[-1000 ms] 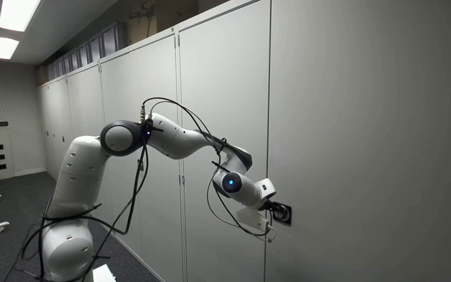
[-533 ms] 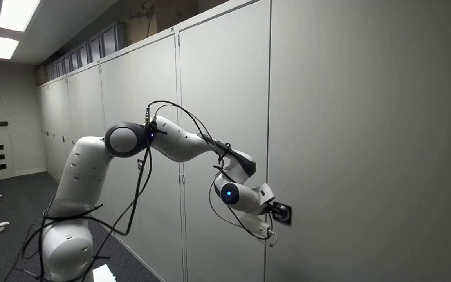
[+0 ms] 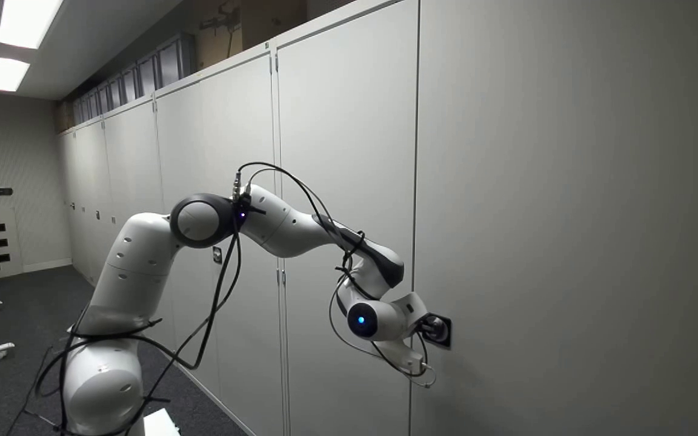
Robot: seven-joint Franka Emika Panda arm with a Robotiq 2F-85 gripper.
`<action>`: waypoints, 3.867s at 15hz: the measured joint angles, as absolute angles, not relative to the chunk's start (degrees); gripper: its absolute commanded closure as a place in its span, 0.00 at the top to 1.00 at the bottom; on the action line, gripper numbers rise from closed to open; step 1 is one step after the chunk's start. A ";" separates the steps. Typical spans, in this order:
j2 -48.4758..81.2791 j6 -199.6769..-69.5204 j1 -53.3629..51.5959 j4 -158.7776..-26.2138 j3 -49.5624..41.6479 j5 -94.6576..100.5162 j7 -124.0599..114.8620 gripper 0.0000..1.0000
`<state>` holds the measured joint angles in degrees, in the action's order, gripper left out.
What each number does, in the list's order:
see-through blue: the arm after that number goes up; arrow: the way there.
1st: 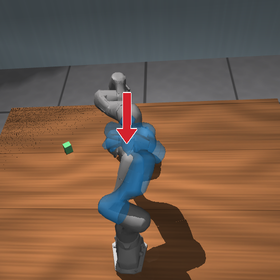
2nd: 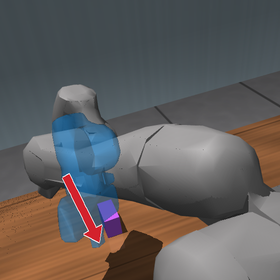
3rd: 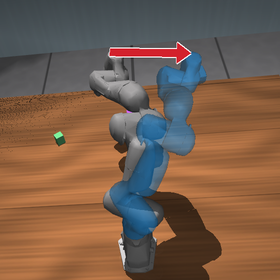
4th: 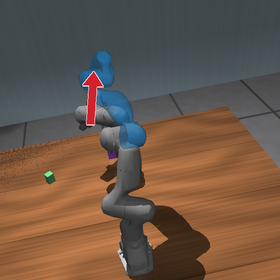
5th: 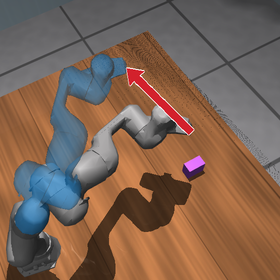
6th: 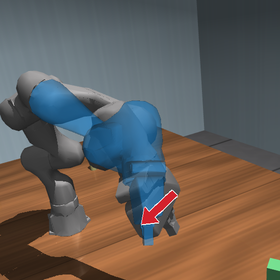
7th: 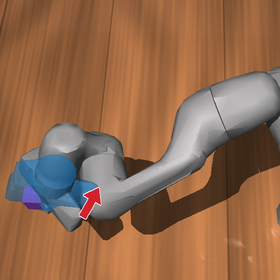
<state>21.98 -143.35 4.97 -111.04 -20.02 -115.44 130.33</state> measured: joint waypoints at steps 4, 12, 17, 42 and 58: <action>22.36 -141.21 6.78 -111.04 -18.61 -115.55 132.53 1.00; 23.20 -138.74 8.25 -110.85 -17.98 -115.89 134.15 1.00; 23.51 -138.72 9.11 -110.13 -17.86 -116.62 134.17 1.00; 26.72 -138.72 9.28 -105.71 -17.05 -116.79 134.08 1.00; 27.92 -138.78 9.24 -103.25 -16.08 -116.41 134.12 1.00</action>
<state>27.92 -138.78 9.24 -103.25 -16.08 -116.41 134.12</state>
